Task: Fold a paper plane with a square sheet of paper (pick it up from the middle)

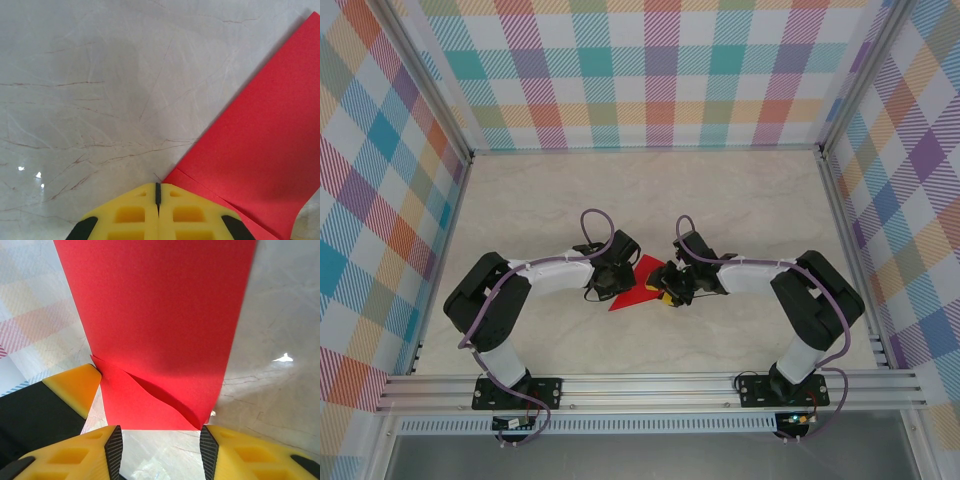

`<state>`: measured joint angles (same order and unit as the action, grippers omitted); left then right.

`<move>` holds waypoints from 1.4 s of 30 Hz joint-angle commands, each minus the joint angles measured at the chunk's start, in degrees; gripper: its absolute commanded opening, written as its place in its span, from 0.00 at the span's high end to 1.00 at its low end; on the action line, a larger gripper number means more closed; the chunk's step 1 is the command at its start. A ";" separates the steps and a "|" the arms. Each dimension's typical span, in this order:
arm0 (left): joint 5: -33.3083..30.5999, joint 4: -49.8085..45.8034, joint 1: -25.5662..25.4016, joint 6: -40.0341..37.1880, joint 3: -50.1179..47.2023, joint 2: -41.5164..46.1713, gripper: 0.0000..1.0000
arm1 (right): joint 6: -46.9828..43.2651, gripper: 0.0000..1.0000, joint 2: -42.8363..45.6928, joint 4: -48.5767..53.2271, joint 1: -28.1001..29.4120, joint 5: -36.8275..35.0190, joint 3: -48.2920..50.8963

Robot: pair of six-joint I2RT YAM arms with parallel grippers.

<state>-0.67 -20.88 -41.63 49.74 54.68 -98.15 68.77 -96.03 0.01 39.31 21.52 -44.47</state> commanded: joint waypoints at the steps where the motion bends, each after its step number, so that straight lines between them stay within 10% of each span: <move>1: 0.93 -3.72 -0.72 0.01 0.20 -1.25 1.00 | -0.14 0.52 -1.50 0.89 0.57 -0.60 -1.42; 42: 1.53 -3.78 -0.62 0.10 0.69 -0.43 0.99 | 7.87 0.74 -0.82 -17.23 0.94 -0.51 5.75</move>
<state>-0.54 -20.93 -41.63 49.74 54.70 -98.15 75.48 -95.88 -14.09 39.88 20.08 -39.68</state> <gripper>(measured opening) 0.045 0.262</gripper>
